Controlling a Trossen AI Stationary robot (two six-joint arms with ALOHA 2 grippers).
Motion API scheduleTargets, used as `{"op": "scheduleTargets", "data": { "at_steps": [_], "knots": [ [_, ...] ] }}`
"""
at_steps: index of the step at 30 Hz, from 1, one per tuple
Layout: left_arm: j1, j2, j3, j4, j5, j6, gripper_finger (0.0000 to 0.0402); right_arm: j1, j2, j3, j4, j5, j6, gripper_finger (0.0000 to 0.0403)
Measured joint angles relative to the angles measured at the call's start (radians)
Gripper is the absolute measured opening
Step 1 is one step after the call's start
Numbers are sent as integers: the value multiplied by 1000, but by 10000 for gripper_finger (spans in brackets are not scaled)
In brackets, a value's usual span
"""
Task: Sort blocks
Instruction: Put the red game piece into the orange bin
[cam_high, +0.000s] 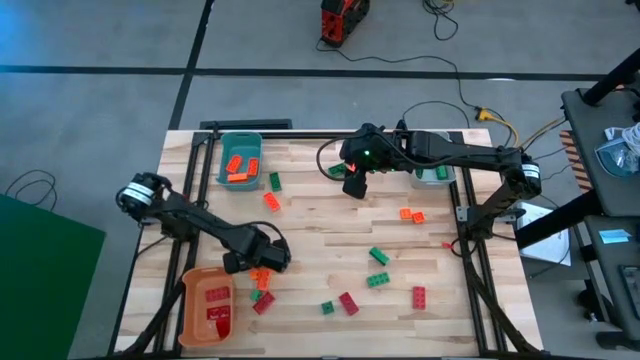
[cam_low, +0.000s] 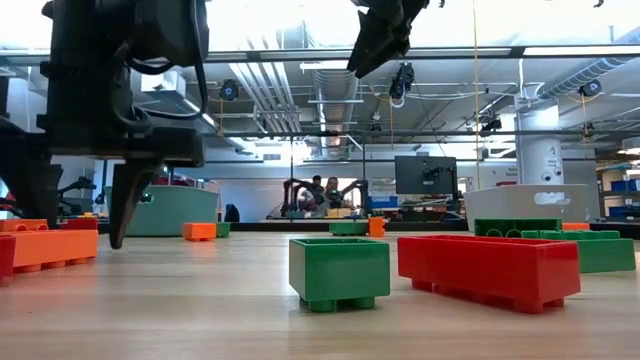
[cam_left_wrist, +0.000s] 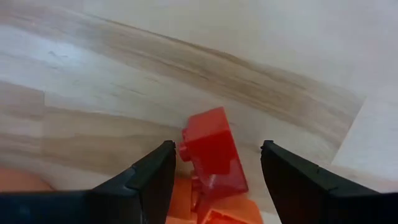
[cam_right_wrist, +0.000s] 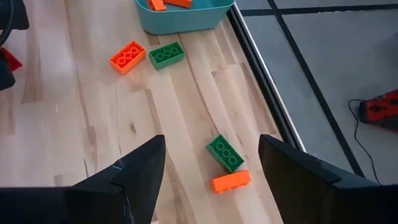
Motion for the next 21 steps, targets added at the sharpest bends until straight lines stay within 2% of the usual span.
{"op": "scheduleTargets", "data": {
  "at_steps": [8, 21],
  "knots": [
    [0, 8, 0, 25, -16, 42, 212, 0, 0, 0, 0, 0, -5, 239],
    [0, 0, 4, 14, -15, 60, 181, 0, 0, 0, 0, 0, 3, 240]
  ]
}}
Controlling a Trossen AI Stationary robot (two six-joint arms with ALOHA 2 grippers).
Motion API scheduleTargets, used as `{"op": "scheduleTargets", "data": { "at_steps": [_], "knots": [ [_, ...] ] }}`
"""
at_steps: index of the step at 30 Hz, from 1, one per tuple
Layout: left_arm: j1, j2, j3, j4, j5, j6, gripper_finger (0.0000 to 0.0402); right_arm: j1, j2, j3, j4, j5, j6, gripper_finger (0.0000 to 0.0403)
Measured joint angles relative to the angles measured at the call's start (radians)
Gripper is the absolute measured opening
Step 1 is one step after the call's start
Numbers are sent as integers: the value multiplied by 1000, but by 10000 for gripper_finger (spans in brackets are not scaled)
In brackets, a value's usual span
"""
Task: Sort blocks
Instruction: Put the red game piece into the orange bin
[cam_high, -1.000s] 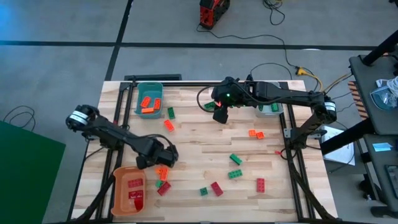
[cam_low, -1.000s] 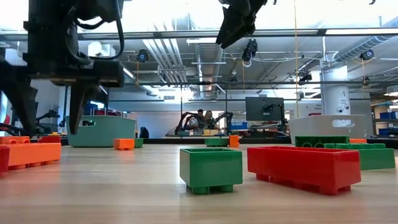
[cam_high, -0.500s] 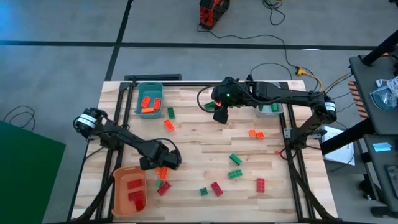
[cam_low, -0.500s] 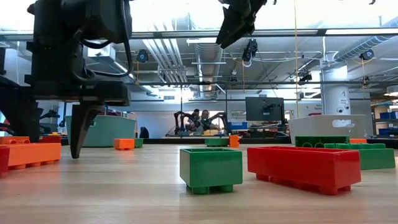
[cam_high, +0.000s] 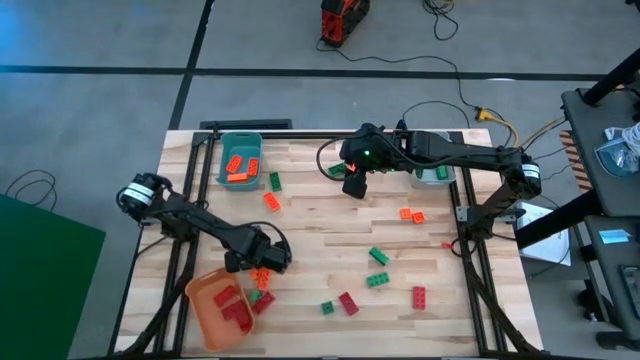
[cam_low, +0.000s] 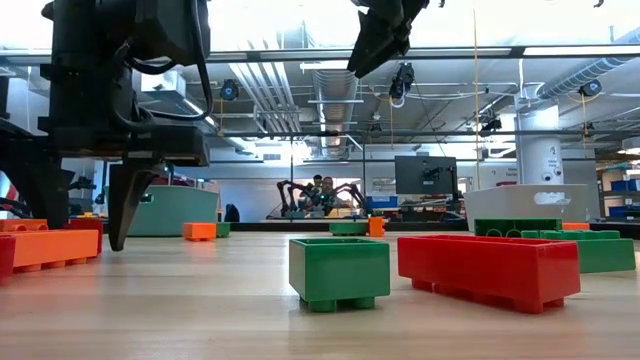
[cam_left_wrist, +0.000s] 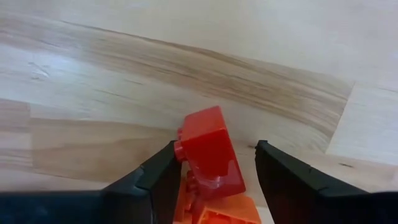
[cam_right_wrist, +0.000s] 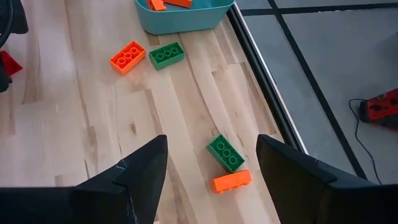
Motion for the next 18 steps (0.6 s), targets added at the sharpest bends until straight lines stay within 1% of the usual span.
{"op": "scheduleTargets", "data": {
  "at_steps": [4, 13, 18],
  "knots": [
    [0, -7, 2, 0, 2, 20, 181, 0, 0, 0, 0, 0, 1, 235],
    [0, -36, 2, 0, 1, 89, 180, 0, 0, 0, 0, 0, 3, 242],
    [2, -50, 20, -2, 2, 120, 180, 0, 1, 0, 0, 0, 3, 236]
  ]
}}
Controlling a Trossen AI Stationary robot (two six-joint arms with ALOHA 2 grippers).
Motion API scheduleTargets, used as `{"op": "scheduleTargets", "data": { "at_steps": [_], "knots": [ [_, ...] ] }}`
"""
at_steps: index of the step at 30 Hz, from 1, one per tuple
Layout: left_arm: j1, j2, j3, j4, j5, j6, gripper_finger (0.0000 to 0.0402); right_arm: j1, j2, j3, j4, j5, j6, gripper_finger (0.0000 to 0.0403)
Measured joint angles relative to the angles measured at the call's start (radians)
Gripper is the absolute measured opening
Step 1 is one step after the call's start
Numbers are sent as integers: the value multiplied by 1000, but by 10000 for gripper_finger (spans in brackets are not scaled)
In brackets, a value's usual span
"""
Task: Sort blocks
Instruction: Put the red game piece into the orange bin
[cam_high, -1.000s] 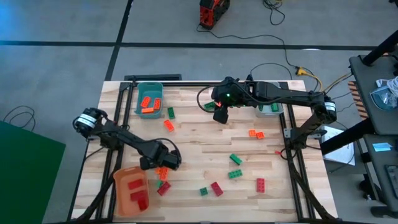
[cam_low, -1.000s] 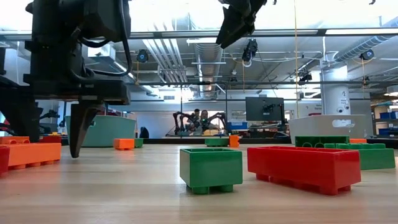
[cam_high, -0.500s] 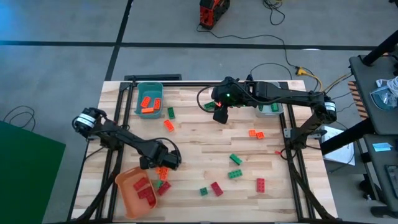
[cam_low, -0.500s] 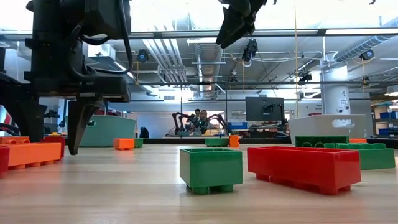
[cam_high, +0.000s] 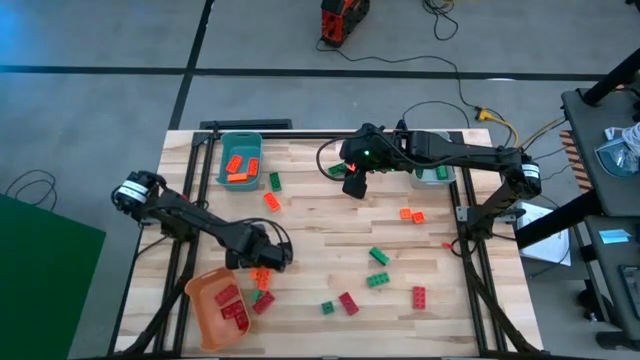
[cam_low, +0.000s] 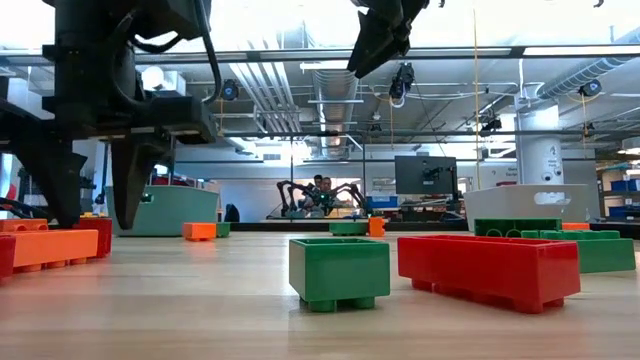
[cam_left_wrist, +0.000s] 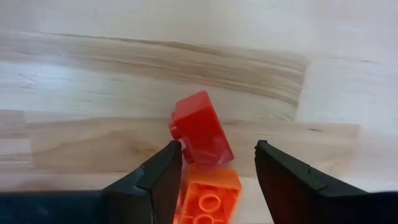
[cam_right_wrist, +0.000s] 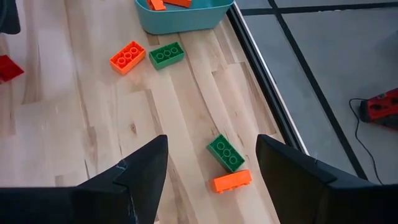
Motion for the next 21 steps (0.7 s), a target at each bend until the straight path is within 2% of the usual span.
{"op": "scheduleTargets", "data": {
  "at_steps": [11, 21],
  "knots": [
    [29, 43, -17, -6, 16, 39, 180, 0, 0, 0, 3, 2, -3, 242],
    [42, 47, -17, -5, -44, 125, 180, 0, 0, 0, 5, 2, 9, 234]
  ]
}}
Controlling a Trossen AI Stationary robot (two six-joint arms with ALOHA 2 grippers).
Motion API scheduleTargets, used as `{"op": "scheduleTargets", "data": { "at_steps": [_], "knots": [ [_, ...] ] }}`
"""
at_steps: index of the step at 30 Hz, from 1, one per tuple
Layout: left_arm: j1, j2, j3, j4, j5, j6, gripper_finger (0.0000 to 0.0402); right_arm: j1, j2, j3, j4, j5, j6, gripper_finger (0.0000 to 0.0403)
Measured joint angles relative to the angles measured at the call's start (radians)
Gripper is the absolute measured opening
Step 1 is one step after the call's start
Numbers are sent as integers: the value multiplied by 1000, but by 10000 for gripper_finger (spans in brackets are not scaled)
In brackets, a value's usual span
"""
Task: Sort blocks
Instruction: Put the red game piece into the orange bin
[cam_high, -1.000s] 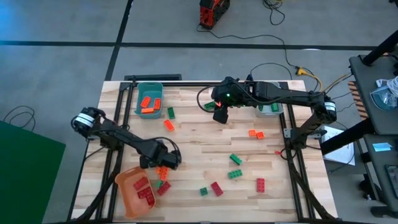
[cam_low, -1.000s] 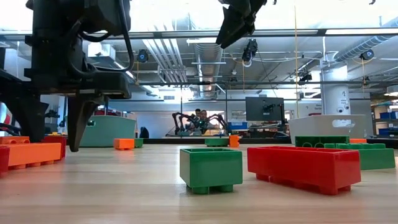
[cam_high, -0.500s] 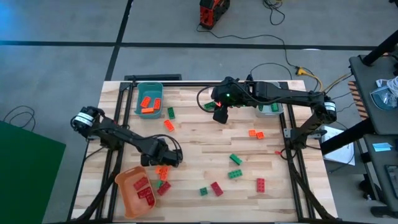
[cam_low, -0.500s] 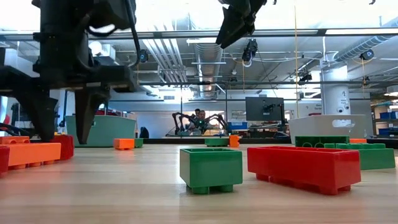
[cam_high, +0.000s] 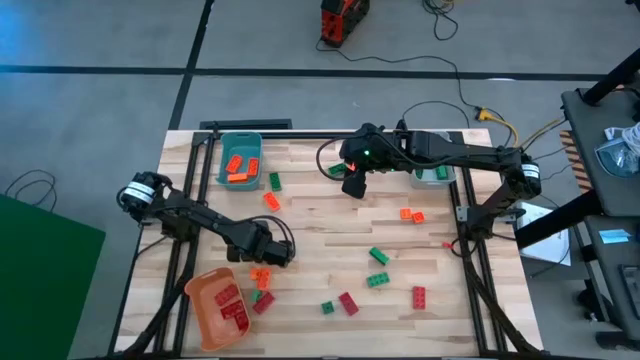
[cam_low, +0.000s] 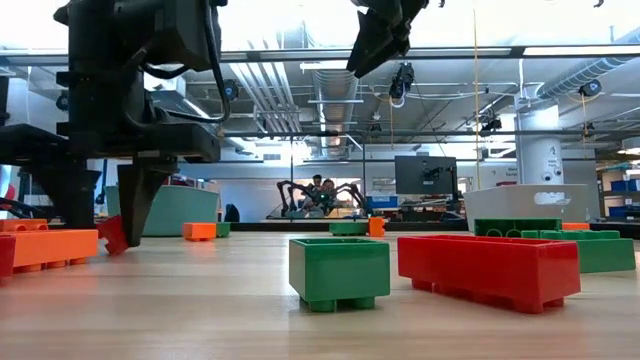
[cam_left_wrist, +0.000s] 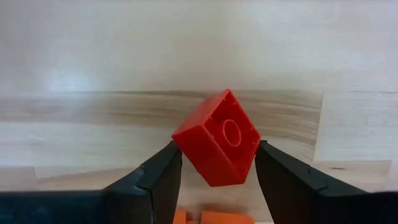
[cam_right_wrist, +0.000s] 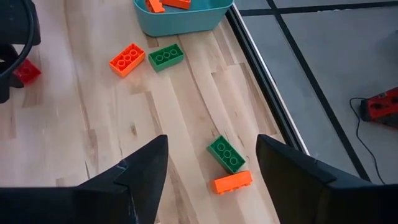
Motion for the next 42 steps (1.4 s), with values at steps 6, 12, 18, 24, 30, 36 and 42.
{"op": "scheduleTargets", "data": {
  "at_steps": [6, 12, 18, 24, 30, 36, 42],
  "knots": [
    [11, -4, 0, 0, -3, 36, 180, 0, 0, 0, 0, 0, 0, 240],
    [39, -4, 0, 0, -3, 107, 180, 0, 0, 0, 0, 0, -2, 232],
    [76, -4, 0, 0, -3, 185, 180, 0, 0, 0, 1, 0, -2, 233],
    [108, -4, 0, 0, -1, 257, 175, 0, 2, 0, 1, 0, -1, 229],
    [113, -6, 48, -46, 11, 331, 148, 0, 2, 0, 1, 0, -1, 228],
    [114, -6, 104, -128, 12, 394, 97, 0, 2, 0, 1, 0, -2, 228],
    [128, -6, 137, -152, 8, 328, 52, 0, 2, 0, 1, 0, -2, 228]
  ]
}}
